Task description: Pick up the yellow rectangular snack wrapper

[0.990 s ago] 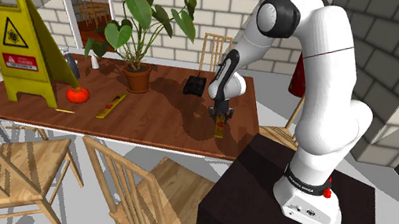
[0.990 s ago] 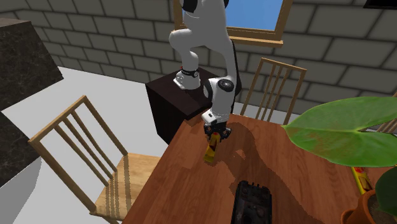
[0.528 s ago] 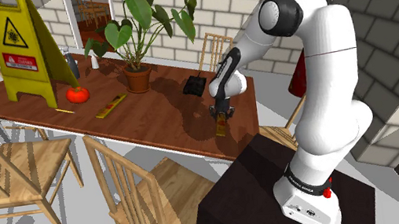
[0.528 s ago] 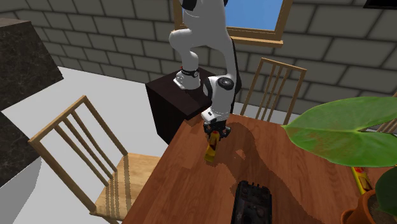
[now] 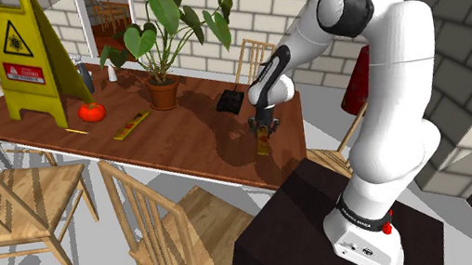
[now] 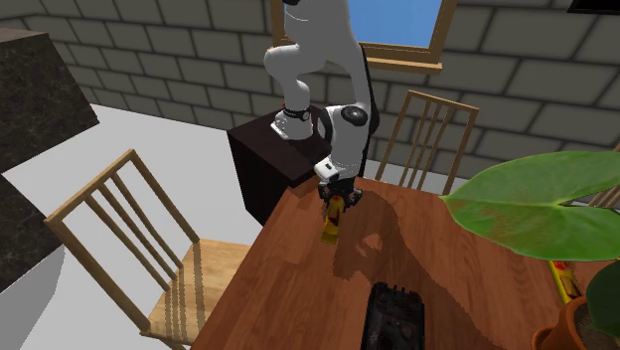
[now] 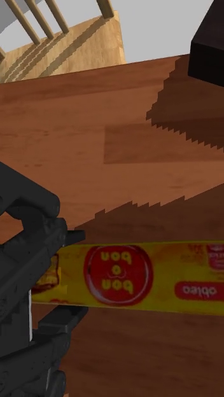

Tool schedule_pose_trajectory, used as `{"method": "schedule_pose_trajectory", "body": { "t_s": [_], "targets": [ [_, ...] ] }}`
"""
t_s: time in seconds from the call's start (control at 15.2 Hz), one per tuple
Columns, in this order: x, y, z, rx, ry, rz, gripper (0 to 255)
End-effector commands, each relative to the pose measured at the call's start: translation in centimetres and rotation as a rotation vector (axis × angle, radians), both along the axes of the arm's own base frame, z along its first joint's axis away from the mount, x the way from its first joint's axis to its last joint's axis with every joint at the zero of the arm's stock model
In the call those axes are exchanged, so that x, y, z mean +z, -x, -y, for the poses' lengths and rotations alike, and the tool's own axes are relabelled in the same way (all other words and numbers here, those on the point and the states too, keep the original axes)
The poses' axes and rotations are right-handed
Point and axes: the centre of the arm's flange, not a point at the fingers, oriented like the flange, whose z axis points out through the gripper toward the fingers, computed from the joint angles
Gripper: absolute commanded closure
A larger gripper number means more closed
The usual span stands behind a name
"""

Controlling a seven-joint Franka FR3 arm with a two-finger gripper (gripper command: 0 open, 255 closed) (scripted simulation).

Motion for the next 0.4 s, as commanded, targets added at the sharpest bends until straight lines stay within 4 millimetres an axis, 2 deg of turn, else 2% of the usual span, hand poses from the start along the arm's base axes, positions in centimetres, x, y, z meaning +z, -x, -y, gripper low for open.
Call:
{"method": "schedule_pose_trajectory", "body": {
  "t_s": [0.0, 0.2, 0.33],
  "targets": [
    [1.0, 0.1, 0.0, 0.0, 0.0, 0.0, 255],
    [2.6, 0.1, 0.0, 0.0, 0.0, 0.0, 255],
    [2.7, 0.1, 0.0, 0.0, 0.0, 0.0, 255]
  ]
}}
